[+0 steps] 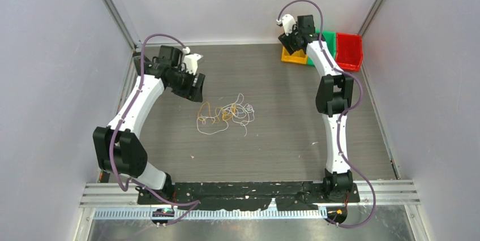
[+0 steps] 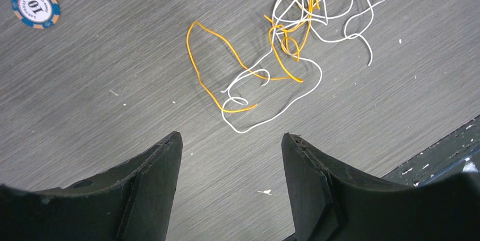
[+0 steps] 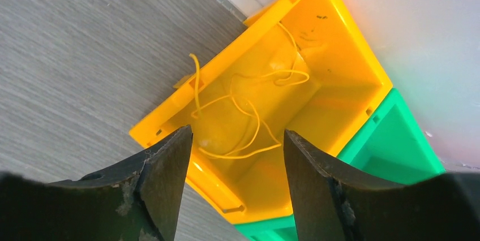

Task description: Untangle the cables

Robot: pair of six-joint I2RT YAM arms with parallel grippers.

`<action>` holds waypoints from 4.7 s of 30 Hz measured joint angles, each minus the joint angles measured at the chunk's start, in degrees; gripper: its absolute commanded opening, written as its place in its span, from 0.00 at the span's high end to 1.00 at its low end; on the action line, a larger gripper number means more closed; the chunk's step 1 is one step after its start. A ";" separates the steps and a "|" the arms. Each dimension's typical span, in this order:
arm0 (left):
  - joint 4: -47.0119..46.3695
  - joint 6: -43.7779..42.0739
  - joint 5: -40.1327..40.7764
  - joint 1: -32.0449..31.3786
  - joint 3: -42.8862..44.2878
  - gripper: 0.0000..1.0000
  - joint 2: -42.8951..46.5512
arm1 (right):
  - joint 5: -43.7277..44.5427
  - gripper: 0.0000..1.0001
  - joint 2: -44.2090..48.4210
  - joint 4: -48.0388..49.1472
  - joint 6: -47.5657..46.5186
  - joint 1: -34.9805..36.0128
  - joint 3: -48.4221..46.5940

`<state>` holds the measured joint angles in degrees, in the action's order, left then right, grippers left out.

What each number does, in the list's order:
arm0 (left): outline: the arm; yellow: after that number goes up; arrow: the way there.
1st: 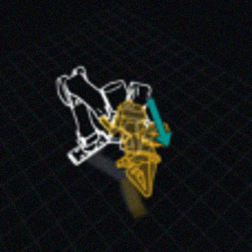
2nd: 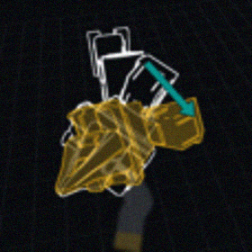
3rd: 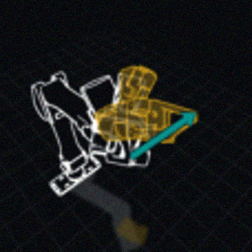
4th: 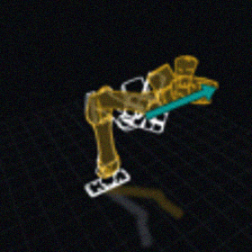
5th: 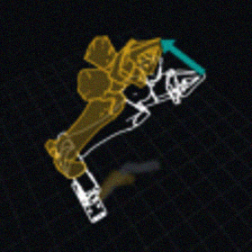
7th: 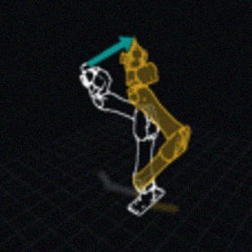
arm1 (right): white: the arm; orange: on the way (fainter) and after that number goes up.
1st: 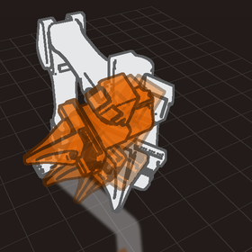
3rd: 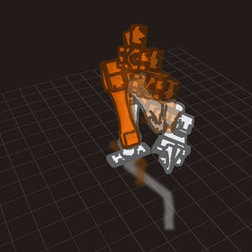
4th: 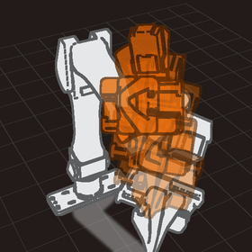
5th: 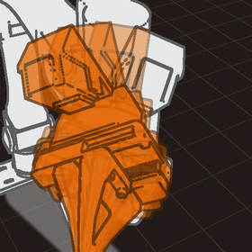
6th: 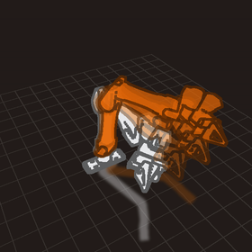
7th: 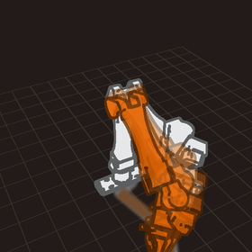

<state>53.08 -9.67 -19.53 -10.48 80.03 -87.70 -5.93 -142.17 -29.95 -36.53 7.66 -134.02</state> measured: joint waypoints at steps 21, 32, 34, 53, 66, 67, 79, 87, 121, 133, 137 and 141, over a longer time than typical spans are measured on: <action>0.44 -0.02 0.46 0.00 1.20 0.34 -0.96 | 10.58 0.61 -4.46 14.60 7.13 -0.81 1.22; 0.37 -0.59 -0.09 0.24 1.53 0.32 -1.60 | 10.69 0.24 -2.78 16.22 11.19 -3.21 4.04; 0.24 -1.33 -1.11 0.48 1.49 0.32 -1.57 | 7.65 0.19 0.37 14.21 11.45 -3.37 7.45; -11.02 2.12 -9.79 0.85 -6.16 0.45 -8.28 | -26.95 0.14 23.69 -15.37 18.56 8.20 23.67; -21.66 11.76 -15.28 -0.96 -8.31 0.38 -12.63 | -28.89 0.22 21.33 -15.63 24.37 20.39 36.26; -22.10 12.09 -15.28 -1.44 -8.31 0.38 -12.63 | -28.89 0.22 21.33 -15.58 24.48 20.35 37.11; -24.48 9.99 -9.92 -8.13 -14.47 0.28 -11.37 | -26.21 0.50 24.79 -14.03 26.32 20.09 50.25; -24.92 7.45 -3.34 -12.24 -14.60 0.30 -11.15 | -24.70 0.76 24.79 -10.34 28.41 20.09 50.42; -25.94 2.23 3.74 -18.80 -7.69 0.32 -17.53 | -23.15 0.91 26.25 -0.85 37.59 16.20 55.58; -23.52 5.99 9.01 -19.04 -6.43 0.74 -21.57 | -13.79 0.95 33.03 -5.68 27.85 11.52 56.63; -22.67 6.73 9.09 -19.04 -6.45 0.79 -21.57 | -11.54 0.95 39.32 -7.30 24.35 2.64 56.35; -22.29 7.80 9.05 -18.62 -6.47 0.81 -21.57 | -9.73 0.95 43.08 -9.57 21.40 -6.45 53.27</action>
<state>30.79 -1.87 -10.48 -29.10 73.56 -109.27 -15.66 -99.09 -39.53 -15.14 1.21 -80.75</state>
